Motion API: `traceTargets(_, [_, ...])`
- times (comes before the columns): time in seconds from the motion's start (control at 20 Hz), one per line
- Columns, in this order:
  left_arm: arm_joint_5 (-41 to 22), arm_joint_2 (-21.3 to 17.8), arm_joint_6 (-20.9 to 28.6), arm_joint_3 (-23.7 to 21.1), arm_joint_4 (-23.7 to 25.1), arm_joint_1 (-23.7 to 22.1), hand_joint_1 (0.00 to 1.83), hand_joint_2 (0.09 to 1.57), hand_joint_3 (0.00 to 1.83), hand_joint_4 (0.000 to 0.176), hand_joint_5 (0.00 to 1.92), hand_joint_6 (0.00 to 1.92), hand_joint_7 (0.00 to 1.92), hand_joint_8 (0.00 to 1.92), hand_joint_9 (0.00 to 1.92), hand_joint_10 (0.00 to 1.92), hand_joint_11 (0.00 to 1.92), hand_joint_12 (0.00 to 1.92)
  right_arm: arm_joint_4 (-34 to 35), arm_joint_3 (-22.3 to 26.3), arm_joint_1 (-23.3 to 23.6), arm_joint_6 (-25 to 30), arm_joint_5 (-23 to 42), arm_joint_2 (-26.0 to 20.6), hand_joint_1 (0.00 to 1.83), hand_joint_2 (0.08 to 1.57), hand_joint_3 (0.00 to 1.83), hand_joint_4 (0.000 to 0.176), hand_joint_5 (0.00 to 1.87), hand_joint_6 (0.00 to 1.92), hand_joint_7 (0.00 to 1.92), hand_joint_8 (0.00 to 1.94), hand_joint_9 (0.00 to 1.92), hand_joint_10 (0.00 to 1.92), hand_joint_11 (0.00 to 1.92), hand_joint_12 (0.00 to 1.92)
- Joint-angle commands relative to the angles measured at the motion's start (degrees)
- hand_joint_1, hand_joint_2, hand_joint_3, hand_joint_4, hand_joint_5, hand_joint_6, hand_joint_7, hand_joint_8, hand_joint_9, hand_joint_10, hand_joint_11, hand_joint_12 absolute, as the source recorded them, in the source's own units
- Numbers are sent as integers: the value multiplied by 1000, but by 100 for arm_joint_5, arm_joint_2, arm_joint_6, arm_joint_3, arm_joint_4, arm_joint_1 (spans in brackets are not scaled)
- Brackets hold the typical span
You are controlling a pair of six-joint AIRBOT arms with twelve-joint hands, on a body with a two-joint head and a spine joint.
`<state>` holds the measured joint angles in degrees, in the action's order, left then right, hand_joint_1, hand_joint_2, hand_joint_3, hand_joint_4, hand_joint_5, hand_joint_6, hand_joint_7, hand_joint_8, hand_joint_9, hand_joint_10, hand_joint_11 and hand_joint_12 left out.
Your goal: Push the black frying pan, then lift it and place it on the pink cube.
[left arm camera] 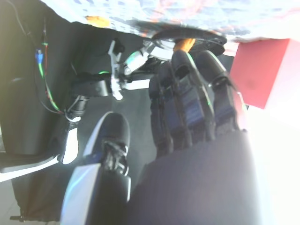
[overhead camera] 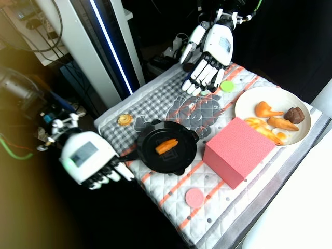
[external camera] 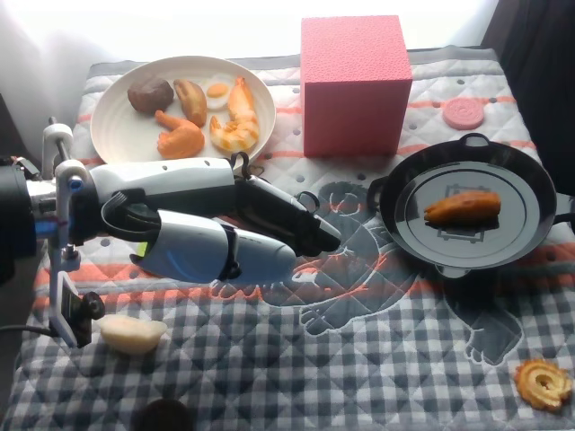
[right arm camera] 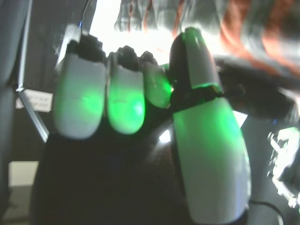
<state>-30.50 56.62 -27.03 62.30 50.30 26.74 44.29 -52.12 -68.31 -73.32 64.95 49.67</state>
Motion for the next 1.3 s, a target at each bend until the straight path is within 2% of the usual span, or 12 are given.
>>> traceTargets(0.0, [-497, -37, 7, -16, -264, -15, 375, 1438, 0, 0, 562, 6, 601, 4, 566, 60, 0, 1223, -176, 20, 8, 49, 975, -54, 1420, 1367, 0, 0, 1142, 1921, 1504, 1941, 1639, 1921, 1606, 1921])
traceTargets(0.15, [-496, -40, -26, -15, -320, 13, 361, 1441, 0, 0, 558, 3, 600, 2, 570, 54, 0, 1255, -312, 17, -54, 404, 1187, -64, 1313, 1371, 2, 0, 1192, 1921, 1519, 1941, 1657, 1921, 1674, 1921])
traceTargets(0.3, [-495, -40, -33, -16, -322, 15, 335, 1451, 1, 0, 545, 1, 582, 1, 550, 39, 0, 1242, -368, -11, -56, 404, 1187, -63, 1311, 1371, 2, 0, 1202, 1921, 1510, 1941, 1651, 1921, 1666, 1921])
traceTargets(0.35, [-496, -40, -33, -16, -329, 14, 347, 1449, 0, 0, 553, 4, 595, 6, 569, 44, 0, 1266, -369, -19, -60, 405, 1186, -62, 1367, 1362, 0, 0, 1180, 1921, 1500, 1941, 1650, 1921, 1669, 1921])
traceTargets(0.55, [-496, -40, -59, -15, -369, 28, 347, 1456, 2, 0, 536, 1, 582, 1, 560, 37, 0, 1249, -378, -23, -60, 405, 1194, -62, 1345, 1361, 0, 0, 1188, 1921, 1474, 1941, 1623, 1921, 1649, 1921])
traceTargets(0.75, [-499, -39, -84, -18, -395, 32, 364, 1447, 0, 0, 559, 9, 607, 8, 594, 46, 0, 1319, -381, -35, -61, 405, 1168, -50, 1376, 1351, 0, 0, 1187, 1921, 1500, 1941, 1638, 1921, 1654, 1921])
traceTargets(1.05, [-504, -25, -89, -18, -404, 35, 344, 1460, 0, 0, 548, 6, 590, 5, 576, 31, 0, 1292, -317, -324, -65, 403, 518, 34, 1420, 1354, 1, 0, 1152, 1921, 1509, 1941, 1646, 1921, 1638, 1921])
traceTargets(1.25, [-513, -25, -97, -17, -442, 57, 315, 1472, 3, 0, 538, 1, 591, 3, 576, 28, 0, 1271, -84, -585, -56, 403, 94, 44, 1431, 1348, 0, 0, 1192, 1921, 1544, 1941, 1669, 1921, 1646, 1921])
